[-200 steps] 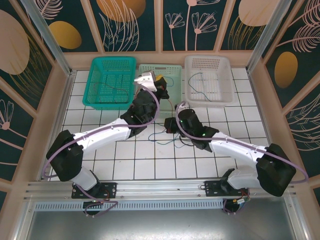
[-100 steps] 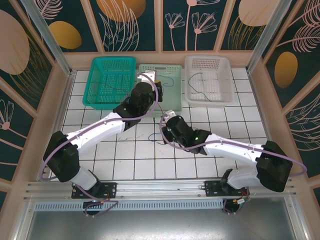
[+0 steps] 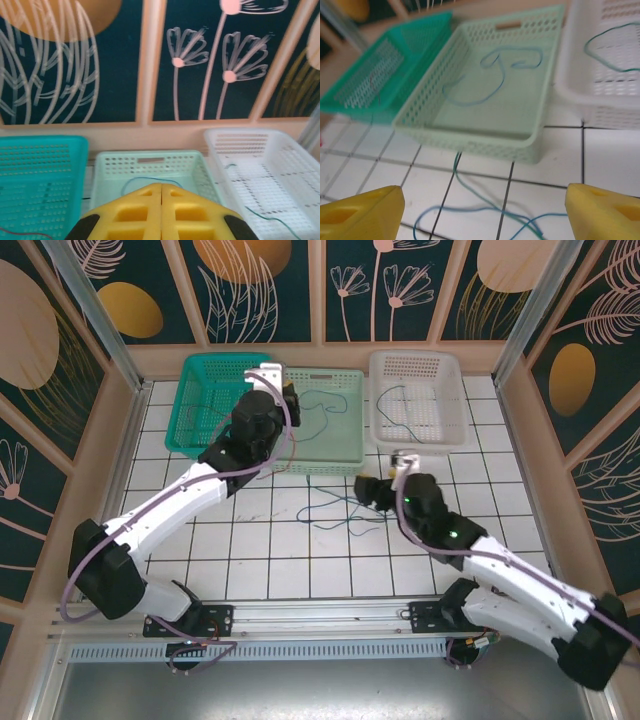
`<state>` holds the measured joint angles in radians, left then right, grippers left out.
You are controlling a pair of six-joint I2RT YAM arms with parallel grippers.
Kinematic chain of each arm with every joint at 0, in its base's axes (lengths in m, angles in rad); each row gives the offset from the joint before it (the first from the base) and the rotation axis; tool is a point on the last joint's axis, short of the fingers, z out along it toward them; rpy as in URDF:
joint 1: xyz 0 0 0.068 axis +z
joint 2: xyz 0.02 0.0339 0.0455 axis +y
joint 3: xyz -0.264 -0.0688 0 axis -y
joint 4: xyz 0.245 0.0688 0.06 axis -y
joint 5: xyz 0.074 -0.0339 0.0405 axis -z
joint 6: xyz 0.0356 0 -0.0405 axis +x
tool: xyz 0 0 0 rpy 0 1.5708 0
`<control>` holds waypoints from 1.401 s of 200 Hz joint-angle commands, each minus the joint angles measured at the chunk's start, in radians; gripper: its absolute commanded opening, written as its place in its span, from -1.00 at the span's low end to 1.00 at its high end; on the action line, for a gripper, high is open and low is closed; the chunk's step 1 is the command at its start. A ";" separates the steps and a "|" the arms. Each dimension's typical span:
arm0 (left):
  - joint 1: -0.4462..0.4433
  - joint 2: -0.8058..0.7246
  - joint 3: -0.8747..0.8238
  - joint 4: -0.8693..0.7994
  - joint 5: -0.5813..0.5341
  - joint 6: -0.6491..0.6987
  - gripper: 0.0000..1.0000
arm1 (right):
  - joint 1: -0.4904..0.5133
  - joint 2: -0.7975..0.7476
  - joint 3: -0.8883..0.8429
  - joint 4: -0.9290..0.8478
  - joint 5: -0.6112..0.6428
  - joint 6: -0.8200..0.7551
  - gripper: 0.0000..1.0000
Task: Untangle the cables
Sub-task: Place the cable into the container.
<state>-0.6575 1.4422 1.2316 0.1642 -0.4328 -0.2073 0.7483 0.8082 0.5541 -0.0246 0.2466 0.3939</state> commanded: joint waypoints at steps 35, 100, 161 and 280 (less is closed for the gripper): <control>0.173 0.095 0.188 -0.103 -0.055 0.122 -1.00 | -0.094 -0.025 -0.048 -0.059 -0.080 0.082 0.69; 0.361 0.414 0.516 -0.306 0.051 0.219 -1.00 | -0.119 0.112 -0.026 -0.085 -0.136 0.057 0.69; 0.424 0.653 0.707 -0.388 0.130 0.270 -1.00 | -0.145 0.127 -0.031 -0.083 -0.145 0.061 0.69; 0.461 0.926 0.851 -0.538 0.234 0.240 -1.00 | -0.167 0.176 -0.011 -0.096 -0.162 0.070 0.70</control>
<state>-0.2050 2.3417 2.0922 -0.3344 -0.2306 0.0521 0.5926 0.9791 0.5209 -0.1112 0.0986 0.4553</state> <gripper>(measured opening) 0.063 0.847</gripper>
